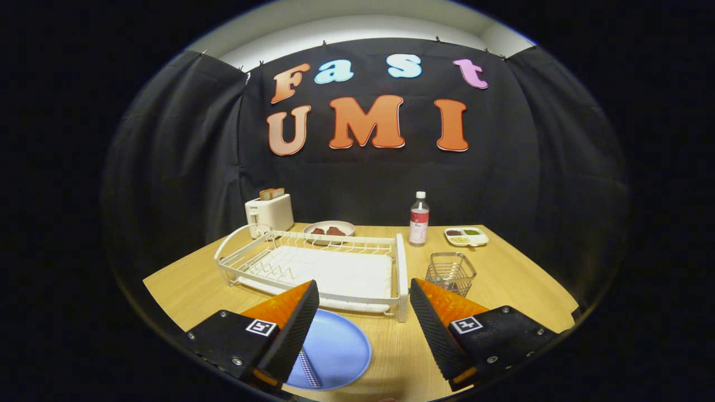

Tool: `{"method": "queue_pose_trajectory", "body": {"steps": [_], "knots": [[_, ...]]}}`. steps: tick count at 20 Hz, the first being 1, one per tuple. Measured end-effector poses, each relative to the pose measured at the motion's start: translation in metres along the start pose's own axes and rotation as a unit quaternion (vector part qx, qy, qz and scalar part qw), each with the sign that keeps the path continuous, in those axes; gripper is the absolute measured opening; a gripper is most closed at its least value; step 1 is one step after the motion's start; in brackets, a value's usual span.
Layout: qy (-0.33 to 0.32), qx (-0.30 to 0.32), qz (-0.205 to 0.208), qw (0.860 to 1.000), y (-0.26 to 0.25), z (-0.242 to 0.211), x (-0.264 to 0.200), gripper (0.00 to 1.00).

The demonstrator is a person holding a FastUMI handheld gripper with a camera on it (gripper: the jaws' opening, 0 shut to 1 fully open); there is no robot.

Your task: Take the plate from the dish rack, then take the spoon from the basket and place it into the plate.

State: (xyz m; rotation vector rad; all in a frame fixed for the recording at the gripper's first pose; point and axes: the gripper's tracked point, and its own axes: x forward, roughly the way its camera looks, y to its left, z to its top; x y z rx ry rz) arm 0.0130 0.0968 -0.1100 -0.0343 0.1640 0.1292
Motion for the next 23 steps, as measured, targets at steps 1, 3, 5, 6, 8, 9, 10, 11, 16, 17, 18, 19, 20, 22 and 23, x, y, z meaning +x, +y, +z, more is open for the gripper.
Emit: {"method": "queue_pose_trajectory", "body": {"steps": [1, 3, 5, 6, 8, 9, 10, 11, 16, 17, 18, 19, 20, 22, 23], "knots": [[-0.007, 0.0, -0.01, 1.0, -0.01, 0.008, -0.002, 0.97], [-0.018, 0.002, -0.028, 0.999, -0.03, 0.021, -0.009, 0.97], [-0.032, 0.007, -0.046, 0.998, -0.05, 0.035, -0.015, 0.97], [-0.037, 0.008, -0.055, 0.998, -0.059, 0.04, -0.019, 0.97], [-0.045, 0.007, -0.075, 0.996, -0.078, 0.047, -0.027, 0.97], [-0.047, 0.008, -0.084, 0.995, -0.087, 0.048, -0.033, 0.97], [-0.05, 0.011, -0.089, 0.995, -0.093, 0.051, -0.038, 0.97], [-0.054, 0.013, -0.092, 0.994, -0.097, 0.053, -0.044, 0.97], [-0.063, 0.022, -0.111, 0.992, -0.121, 0.05, -0.062, 0.97], [-0.062, 0.025, -0.113, 0.991, -0.124, 0.049, -0.065, 0.97], [-0.062, 0.028, -0.113, 0.991, -0.126, 0.048, -0.067, 0.97], [-0.062, 0.029, -0.113, 0.991, -0.129, 0.047, -0.068, 0.97], [-0.062, 0.03, -0.113, 0.991, -0.131, 0.045, -0.069, 0.97], [-0.06, 0.03, -0.114, 0.991, -0.133, 0.042, -0.071, 0.97], [-0.06, 0.031, -0.114, 0.991, -0.134, 0.042, -0.071, 0.97]]}}
